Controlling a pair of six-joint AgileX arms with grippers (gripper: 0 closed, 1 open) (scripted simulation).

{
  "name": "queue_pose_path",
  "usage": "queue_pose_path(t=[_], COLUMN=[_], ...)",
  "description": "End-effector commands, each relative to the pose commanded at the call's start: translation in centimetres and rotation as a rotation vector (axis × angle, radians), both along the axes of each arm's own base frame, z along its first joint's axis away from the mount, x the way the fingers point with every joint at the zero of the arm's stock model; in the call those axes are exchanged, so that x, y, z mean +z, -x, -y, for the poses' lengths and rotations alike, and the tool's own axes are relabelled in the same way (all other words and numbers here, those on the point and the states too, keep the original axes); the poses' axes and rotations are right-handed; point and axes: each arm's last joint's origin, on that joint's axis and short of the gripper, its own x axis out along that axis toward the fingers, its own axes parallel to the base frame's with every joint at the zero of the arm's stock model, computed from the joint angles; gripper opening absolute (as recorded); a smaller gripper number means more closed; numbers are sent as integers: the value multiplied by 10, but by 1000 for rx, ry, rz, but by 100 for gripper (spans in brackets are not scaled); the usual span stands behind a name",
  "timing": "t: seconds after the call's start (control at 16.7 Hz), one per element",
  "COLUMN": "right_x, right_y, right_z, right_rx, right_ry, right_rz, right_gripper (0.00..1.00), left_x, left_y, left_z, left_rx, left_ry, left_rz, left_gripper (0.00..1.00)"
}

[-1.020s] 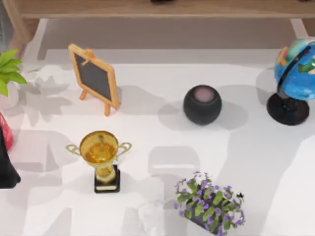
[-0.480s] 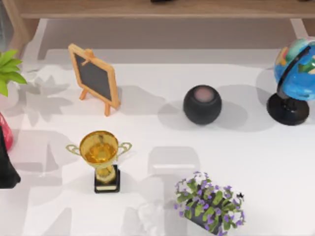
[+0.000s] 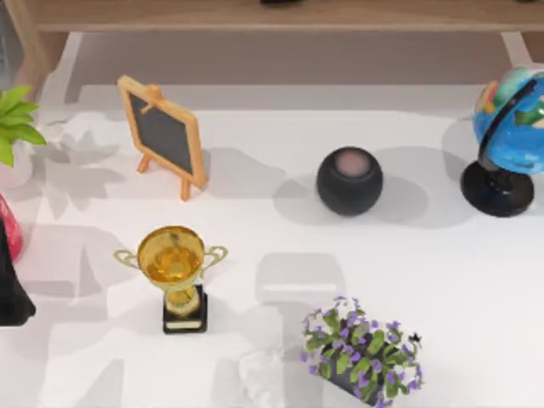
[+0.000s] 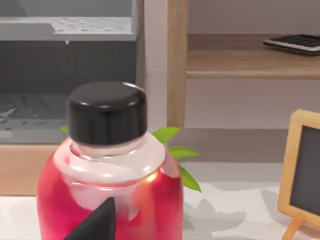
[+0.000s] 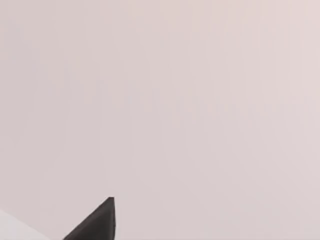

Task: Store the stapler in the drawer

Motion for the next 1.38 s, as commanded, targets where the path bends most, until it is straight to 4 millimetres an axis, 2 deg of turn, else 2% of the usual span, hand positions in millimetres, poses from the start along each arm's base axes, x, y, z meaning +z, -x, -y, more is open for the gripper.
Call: queue_pose_path(t=[0.18,0.3,0.54,0.72,0.9,1.26,1.38], right_x=[-32,-47,-61,-64,-64,-63,-64], right_y=[20,29,39,42,42,42,33], right_z=[-30,-54,-101,-127,-139,-137,-138], right_rx=[89,161,314,407,449,445,449], right_ry=[124,200,330,395,422,424,422], right_rz=[26,49,110,153,174,175,174], right_gripper=[100,100,100,100,100,100,100], left_x=[0,0,0,0,0,0,0], left_y=[0,0,0,0,0,0,0], left_z=[0,0,0,0,0,0,0], left_rx=[0,0,0,0,0,0,0], left_ry=[0,0,0,0,0,0,0], left_rz=[0,0,0,0,0,0,0], left_gripper=[100,100,100,100,100,100,100])
